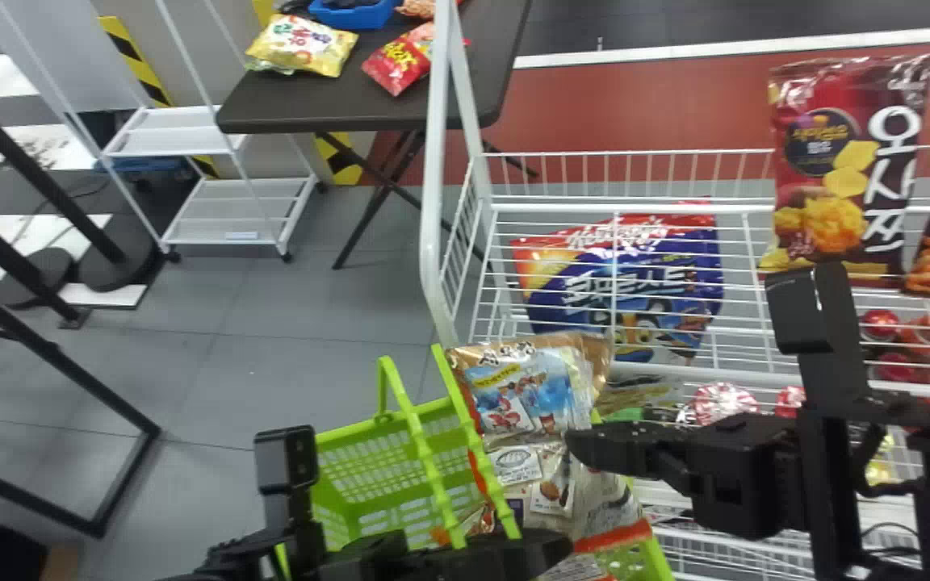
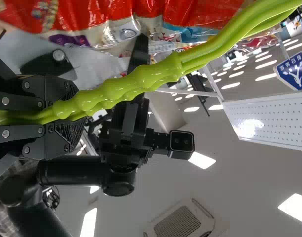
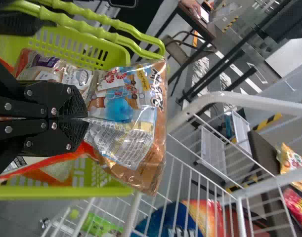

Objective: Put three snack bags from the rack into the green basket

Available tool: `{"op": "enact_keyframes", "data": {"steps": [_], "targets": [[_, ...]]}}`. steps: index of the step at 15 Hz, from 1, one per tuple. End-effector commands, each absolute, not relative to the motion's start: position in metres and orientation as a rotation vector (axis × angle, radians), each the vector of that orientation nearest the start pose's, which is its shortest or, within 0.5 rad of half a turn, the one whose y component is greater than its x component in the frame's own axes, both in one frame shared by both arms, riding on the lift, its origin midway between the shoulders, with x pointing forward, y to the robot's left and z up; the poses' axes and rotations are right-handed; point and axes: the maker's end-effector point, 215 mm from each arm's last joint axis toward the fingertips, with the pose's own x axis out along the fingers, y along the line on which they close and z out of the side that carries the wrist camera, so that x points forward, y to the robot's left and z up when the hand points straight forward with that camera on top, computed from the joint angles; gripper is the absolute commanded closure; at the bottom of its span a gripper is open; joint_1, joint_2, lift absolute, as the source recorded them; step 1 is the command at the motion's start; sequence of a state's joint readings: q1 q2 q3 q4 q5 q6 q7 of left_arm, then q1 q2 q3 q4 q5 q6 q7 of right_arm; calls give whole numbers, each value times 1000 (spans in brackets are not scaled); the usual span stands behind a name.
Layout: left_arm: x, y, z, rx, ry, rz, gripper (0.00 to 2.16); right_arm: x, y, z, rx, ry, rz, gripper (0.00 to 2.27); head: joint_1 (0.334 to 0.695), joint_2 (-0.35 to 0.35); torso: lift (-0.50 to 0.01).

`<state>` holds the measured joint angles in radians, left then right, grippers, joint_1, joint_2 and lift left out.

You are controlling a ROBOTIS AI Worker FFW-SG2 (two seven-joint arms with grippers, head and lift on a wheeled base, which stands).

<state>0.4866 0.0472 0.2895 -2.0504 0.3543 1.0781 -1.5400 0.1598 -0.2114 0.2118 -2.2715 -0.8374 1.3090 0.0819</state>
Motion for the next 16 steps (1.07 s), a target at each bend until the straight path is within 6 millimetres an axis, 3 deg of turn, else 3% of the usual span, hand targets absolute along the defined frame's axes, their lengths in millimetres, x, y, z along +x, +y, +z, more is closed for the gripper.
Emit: {"op": "enact_keyframes", "data": {"steps": [1, 3, 4, 5, 6, 7, 12, 14, 16], "targets": [[237, 109, -359, -996, 579, -1276, 2148, 312, 39, -392, 341, 906, 924, 2250, 695, 285, 0], [237, 109, -359, -995, 578, -1274, 2145, 301, 45, -410, 362, 948, 923, 2219, 695, 308, 0], [238, 110, -359, -995, 578, -1273, 2145, 293, 46, -419, 365, 972, 924, 2074, 695, 316, 0], [238, 110, -359, -994, 578, -1270, 2145, 291, 45, -424, 365, 982, 919, 1781, 695, 324, 0], [238, 111, -360, -994, 578, -1268, 2145, 289, 42, -429, 357, 989, 907, 1008, 695, 339, 0], [238, 112, -360, -993, 577, -1267, 2148, 288, 40, -432, 354, 995, 900, 43, 695, 343, 0], [239, 113, -359, -995, 573, -1267, 2145, 317, 19, -416, 431, 921, 854, 49, 695, 321, 0], [237, 112, -359, -999, 576, -1267, 2145, 357, -12, -402, 447, 822, 776, 49, 695, 299, 0], [237, 114, -359, -997, 576, -1265, 2145, 404, -65, -400, 369, 719, 633, 39, 695, 227, 0]]}}
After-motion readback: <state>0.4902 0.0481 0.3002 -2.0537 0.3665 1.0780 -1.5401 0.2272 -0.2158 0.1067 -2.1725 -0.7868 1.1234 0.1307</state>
